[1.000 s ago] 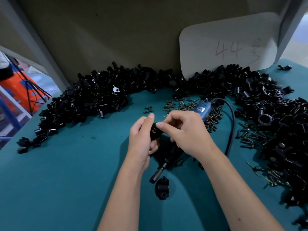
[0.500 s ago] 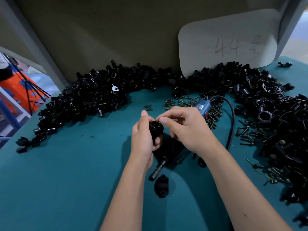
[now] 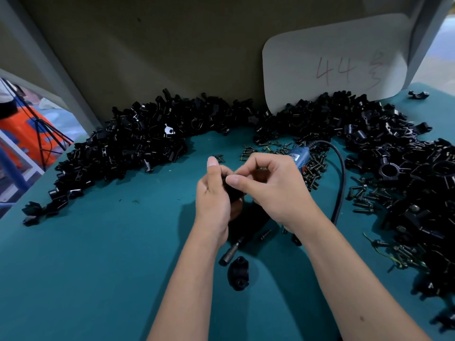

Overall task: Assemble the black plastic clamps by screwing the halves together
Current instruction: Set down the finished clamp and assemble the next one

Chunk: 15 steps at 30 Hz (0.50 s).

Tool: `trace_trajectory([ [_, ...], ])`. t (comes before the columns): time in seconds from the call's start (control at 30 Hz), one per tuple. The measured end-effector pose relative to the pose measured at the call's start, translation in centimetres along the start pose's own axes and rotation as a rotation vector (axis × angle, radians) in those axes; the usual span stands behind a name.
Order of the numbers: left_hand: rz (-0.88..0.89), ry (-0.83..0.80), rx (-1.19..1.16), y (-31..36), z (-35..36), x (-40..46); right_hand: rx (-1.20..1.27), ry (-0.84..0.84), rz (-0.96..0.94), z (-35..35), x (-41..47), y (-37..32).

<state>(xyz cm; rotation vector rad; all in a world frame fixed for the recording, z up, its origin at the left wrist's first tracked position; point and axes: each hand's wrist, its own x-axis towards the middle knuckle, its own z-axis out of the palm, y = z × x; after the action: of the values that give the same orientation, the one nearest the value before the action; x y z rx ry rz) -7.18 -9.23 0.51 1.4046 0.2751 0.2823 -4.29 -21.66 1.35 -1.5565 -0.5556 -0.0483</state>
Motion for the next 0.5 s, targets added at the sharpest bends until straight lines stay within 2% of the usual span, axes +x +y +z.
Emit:
trace_trajectory([
  [0.1,-0.071,-0.065,-0.069,0.1,-0.3,0.1,0.148,-0.103,0.046,-0.4,-0.1,-0.3],
  [0.2,-0.145,-0.189,-0.206,0.2,-0.7,0.0,0.122,-0.134,0.096,-0.3,-0.2,-0.9],
  [0.33,-0.235,-0.386,-0.485,0.8,-1.7,0.0,0.144,0.012,0.207,-0.1,0.1,-0.8],
  [0.5,-0.24,-0.42,-0.563,0.6,-2.2,-0.2,0.211,0.093,0.257,-0.3,0.1,-0.9],
])
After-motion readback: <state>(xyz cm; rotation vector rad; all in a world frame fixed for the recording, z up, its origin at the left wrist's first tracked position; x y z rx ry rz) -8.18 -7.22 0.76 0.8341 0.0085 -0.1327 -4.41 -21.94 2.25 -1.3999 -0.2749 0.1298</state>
